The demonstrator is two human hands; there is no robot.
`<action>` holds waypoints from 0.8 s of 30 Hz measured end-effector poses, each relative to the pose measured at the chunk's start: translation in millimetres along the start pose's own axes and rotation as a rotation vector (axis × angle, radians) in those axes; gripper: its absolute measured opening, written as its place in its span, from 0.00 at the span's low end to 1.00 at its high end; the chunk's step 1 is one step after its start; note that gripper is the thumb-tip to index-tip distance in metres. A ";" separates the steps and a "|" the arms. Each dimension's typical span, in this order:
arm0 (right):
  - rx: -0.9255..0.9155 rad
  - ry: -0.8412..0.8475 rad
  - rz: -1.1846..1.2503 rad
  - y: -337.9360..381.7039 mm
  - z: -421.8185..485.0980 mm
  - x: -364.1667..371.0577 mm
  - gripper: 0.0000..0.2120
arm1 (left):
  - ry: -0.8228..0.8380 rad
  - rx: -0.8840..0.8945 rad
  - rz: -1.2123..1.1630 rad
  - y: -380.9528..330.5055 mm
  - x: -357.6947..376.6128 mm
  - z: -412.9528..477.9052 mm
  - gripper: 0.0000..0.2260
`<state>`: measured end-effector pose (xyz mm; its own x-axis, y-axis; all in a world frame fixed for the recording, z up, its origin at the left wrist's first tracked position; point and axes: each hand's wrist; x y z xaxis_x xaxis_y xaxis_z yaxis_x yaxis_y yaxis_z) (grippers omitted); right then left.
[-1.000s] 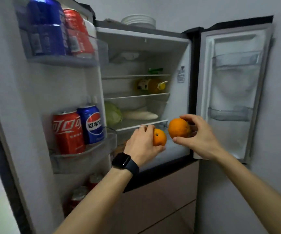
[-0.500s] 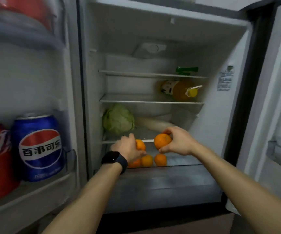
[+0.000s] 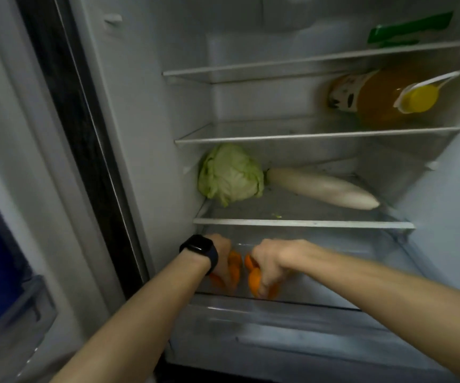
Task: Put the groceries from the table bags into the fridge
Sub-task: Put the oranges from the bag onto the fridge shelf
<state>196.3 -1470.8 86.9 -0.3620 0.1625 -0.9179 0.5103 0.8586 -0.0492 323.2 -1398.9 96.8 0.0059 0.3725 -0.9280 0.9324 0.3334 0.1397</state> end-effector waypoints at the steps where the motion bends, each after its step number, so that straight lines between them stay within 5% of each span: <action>1: -0.012 -0.001 -0.032 -0.4 4.7 5.0 0.27 | 0.037 0.027 -0.018 -4.4 3.9 5.2 0.15; 6: -0.028 0.011 0.021 -14.9 26.7 30.0 0.40 | 0.195 0.035 -0.151 -15.6 29.8 29.8 0.29; 14: -0.061 0.089 0.009 -16.4 33.8 20.7 0.39 | 0.182 0.032 -0.114 -8.1 33.3 38.3 0.38; 21: -0.015 -0.122 0.176 -23.6 -20.5 -14.0 0.27 | 0.021 0.030 -0.018 -12.9 5.5 22.9 0.25; 24: 0.009 -0.345 0.268 -25.9 -65.5 -18.1 0.22 | -0.256 0.057 -0.132 -13.1 -6.7 18.9 0.16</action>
<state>138.6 -1464.2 130.6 0.0652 0.2057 -0.9765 0.5580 0.8037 0.2065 317.8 -1422.1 94.7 -0.0325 0.0964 -0.9948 0.9499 0.3125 -0.0008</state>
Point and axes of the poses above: each hand's wrist, its own z-axis towards the middle knuckle, its own x-axis out of the palm, y = z × x, and after that the axes turned 6 degrees about -x, right-handed
